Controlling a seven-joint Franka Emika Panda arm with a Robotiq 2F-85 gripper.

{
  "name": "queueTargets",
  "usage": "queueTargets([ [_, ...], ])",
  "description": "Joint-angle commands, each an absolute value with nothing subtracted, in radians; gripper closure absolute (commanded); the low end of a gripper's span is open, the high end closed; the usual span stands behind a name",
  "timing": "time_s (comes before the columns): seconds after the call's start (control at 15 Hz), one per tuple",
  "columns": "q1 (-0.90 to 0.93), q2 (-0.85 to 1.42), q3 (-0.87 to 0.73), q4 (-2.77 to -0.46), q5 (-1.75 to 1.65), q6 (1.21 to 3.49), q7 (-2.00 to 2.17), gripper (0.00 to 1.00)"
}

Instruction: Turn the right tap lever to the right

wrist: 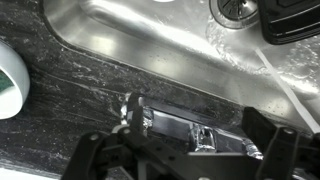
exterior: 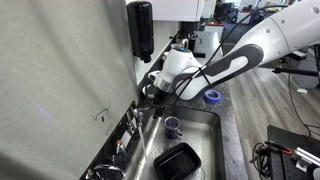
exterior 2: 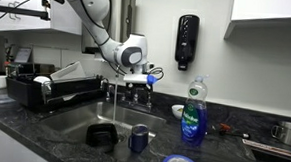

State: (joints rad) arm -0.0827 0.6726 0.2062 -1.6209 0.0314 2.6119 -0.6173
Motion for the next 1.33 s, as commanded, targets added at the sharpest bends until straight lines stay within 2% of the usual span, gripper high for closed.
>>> queueTargets([
  [0.0, -0.067, 0.725, 0.187, -1.543, -0.021, 2.586, -0.623, 0.00],
  [1.27, 0.004, 0.771, 0.085, -1.473, -0.223, 2.587, -0.582, 0.00],
])
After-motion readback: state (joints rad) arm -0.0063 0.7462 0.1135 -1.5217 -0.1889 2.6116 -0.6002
